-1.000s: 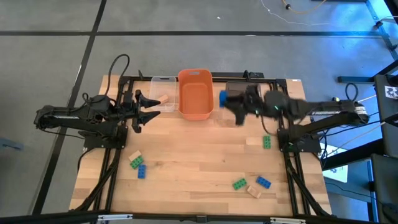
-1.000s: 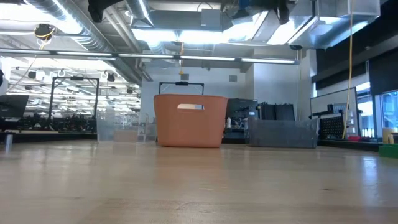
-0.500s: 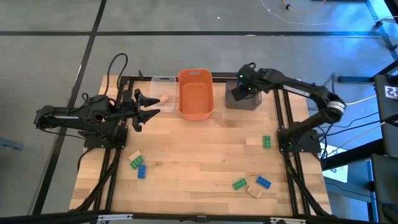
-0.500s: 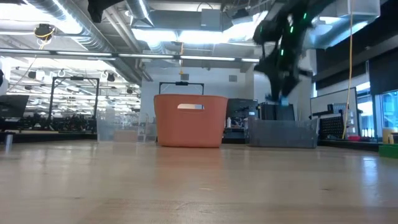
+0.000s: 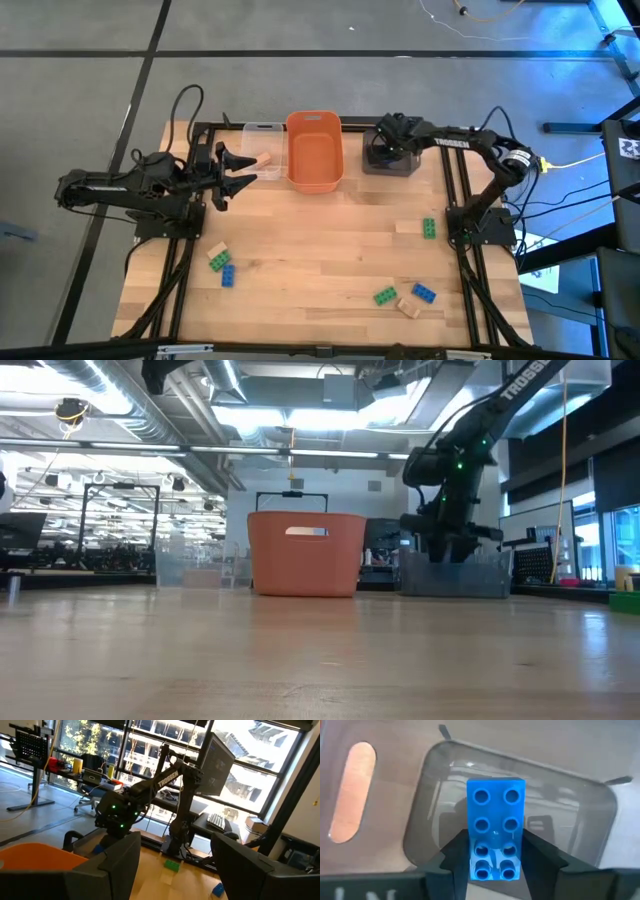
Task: Sort & place blocks by color
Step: Put the top right blue game piece into the black bin, then put the top right green game piece into the orange bin
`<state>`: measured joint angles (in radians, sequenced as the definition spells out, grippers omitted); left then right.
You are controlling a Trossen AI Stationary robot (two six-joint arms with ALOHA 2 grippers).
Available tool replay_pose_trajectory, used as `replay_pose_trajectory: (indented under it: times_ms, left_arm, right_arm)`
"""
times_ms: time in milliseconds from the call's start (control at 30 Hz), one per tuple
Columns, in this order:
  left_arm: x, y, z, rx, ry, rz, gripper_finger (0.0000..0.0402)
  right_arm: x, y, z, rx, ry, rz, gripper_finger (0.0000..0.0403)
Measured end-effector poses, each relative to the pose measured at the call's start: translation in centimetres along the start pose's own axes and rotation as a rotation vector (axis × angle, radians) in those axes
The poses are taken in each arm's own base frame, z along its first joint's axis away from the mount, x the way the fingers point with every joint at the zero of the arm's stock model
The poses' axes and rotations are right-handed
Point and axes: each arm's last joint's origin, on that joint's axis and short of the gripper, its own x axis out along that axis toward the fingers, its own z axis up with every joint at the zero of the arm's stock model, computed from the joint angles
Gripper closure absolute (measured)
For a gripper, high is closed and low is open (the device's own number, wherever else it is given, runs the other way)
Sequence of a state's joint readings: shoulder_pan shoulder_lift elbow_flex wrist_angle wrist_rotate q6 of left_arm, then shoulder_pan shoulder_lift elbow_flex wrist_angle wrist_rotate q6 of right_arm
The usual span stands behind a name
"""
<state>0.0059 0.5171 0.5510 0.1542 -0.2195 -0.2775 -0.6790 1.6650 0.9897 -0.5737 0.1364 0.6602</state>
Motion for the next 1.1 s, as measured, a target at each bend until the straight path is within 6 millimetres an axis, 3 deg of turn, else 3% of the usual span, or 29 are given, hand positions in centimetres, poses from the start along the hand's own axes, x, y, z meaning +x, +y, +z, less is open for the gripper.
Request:
replay_pose_trajectory:
  times_ms: [433,733,900,1100]
  left_arm:
    - [0.0,0.0,0.0,0.0,0.001,0.0,0.0168]
    - [0.0,-0.1,0.0,0.0,0.008,-0.025,0.0168]
    - [0.0,-0.1,0.0,0.0,0.009,-0.025,0.0168]
    - [0.0,0.0,0.0,0.001,0.005,-0.004,0.0168]
  right_arm:
    - [0.0,0.0,0.2,0.047,-0.007,0.003,0.0128]
    - [-0.7,0.1,0.5,0.002,-0.003,0.008,0.0099]
    - [-3.7,0.1,0.6,-0.105,-0.092,0.072,0.0098]
    - [-10.6,0.7,-1.2,-0.275,-0.249,0.263,0.0104]
